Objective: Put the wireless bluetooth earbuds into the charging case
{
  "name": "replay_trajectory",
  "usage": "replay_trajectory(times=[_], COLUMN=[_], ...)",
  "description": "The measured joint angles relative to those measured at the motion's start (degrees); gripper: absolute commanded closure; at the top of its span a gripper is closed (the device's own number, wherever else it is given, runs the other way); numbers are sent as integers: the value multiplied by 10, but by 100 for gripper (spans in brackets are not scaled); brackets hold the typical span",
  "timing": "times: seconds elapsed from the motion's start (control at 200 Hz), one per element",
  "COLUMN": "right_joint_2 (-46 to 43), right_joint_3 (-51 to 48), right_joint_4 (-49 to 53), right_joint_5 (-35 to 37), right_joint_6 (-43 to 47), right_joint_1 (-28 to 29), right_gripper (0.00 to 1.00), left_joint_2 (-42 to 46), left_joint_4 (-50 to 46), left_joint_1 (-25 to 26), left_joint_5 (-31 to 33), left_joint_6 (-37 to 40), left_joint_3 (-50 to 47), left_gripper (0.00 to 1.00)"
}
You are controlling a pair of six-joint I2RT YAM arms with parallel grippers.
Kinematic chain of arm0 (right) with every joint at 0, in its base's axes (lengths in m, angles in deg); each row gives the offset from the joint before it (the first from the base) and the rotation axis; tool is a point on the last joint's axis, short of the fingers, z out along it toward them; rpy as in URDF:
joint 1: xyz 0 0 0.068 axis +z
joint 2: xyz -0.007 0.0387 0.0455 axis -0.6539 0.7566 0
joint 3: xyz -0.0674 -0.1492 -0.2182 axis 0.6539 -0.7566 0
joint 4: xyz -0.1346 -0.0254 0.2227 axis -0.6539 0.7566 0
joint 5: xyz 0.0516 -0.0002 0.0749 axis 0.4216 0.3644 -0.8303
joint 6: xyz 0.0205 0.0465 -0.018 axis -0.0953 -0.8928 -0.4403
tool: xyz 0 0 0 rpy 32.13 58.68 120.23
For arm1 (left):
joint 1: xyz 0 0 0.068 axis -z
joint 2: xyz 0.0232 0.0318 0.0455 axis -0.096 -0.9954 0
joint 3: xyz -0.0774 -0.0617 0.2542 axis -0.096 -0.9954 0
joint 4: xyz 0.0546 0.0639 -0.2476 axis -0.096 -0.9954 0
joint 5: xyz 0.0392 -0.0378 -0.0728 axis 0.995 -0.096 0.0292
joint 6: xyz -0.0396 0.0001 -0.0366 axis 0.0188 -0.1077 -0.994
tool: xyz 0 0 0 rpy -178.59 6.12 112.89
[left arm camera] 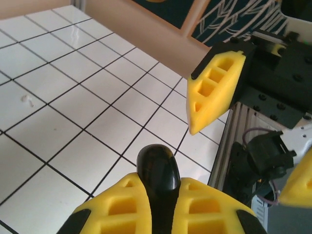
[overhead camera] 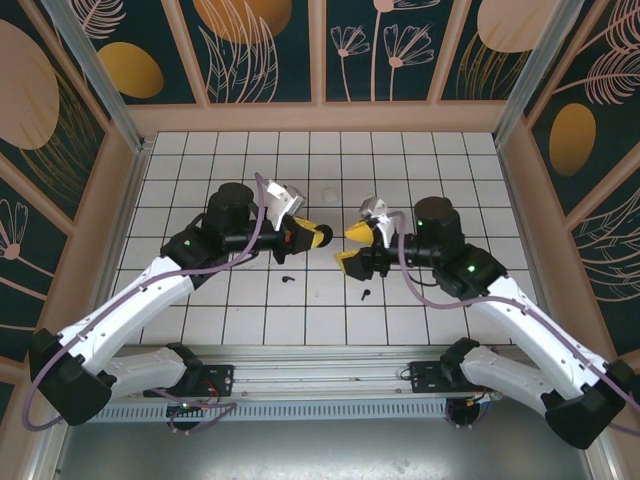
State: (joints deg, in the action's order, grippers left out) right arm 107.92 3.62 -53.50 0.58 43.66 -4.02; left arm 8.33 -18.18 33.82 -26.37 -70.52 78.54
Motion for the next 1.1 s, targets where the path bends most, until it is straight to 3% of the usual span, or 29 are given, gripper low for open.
replay_trajectory(times=[0.275,0.43,0.886,1.101], right_joint_2=[14,53,78,89], right_joint_3=[0,12,42,49], right_joint_4=[7,25,40,48], right_joint_5=[-83,-113,-165,-178], right_joint_6=[-18,-13,2,10], right_joint_1=[-26,-26,-16,-6], right_gripper=[50,52,59,67], left_joint_2=[-7,-21,-28,-35], left_joint_4=[-79,-119,-150,-152], left_joint_1=[0,0,0,0], left_joint_5=[-84,-122,-173,-183], left_joint_6=[109,150,175,177], left_joint_3=[44,65,85,91], left_gripper=[95,94,93,91])
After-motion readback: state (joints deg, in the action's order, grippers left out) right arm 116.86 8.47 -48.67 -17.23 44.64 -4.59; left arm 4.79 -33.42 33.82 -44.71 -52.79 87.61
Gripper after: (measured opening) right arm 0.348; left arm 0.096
